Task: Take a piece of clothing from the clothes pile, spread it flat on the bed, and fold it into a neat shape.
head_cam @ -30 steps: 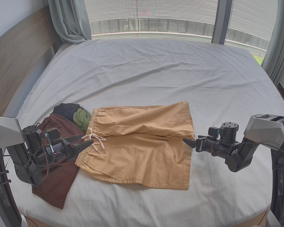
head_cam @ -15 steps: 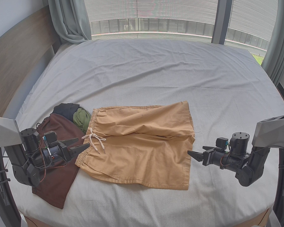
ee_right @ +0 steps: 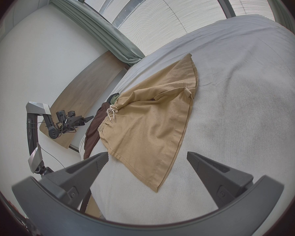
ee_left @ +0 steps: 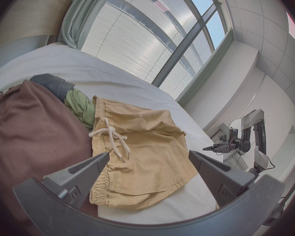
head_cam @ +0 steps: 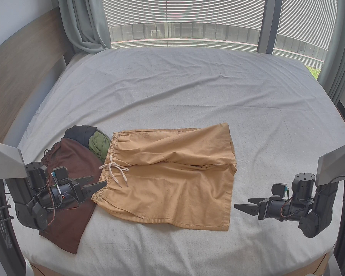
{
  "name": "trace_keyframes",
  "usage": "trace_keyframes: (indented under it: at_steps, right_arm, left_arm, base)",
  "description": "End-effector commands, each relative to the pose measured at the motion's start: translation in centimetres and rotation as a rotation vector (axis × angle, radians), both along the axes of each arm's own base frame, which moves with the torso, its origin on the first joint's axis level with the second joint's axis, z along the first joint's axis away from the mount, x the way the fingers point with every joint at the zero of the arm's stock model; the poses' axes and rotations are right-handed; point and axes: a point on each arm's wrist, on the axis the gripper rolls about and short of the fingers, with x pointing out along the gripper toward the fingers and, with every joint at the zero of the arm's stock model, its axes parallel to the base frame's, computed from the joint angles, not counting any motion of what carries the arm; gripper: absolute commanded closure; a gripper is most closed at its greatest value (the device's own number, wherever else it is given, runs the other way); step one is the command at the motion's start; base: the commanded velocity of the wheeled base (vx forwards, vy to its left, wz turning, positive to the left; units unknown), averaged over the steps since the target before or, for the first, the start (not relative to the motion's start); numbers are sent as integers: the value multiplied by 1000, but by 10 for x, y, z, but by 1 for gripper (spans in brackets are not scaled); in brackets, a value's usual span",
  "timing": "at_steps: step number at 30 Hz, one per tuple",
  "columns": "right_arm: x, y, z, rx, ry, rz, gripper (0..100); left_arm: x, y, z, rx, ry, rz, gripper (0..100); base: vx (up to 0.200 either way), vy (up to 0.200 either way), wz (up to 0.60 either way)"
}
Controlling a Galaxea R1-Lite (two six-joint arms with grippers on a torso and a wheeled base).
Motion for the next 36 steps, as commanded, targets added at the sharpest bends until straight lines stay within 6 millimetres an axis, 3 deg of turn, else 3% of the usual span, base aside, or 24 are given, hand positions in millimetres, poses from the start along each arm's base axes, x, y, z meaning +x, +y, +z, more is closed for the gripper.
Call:
trace_keyframes:
  at_steps: [1, 15, 22, 36]
  right_arm:
    - [-2, -2, 1, -1, 2, -4, 0]
    - [0, -4, -7, -9, 21, -11, 0]
    - [0, -5, -14, -44, 12, 4, 0]
    - [0, -5, -15, -45, 14, 5, 0]
  left_arm:
    - [2, 2, -13, -4, 37, 10, 0]
    - [4, 19, -32, -5, 92, 85, 0]
    - [2, 19, -36, -9, 111, 89, 0]
    - [2, 18, -66, -15, 198, 91, 0]
  base:
    - [0, 0, 0]
    - [0, 0, 0]
    - [0, 0, 0]
    - [0, 0, 0]
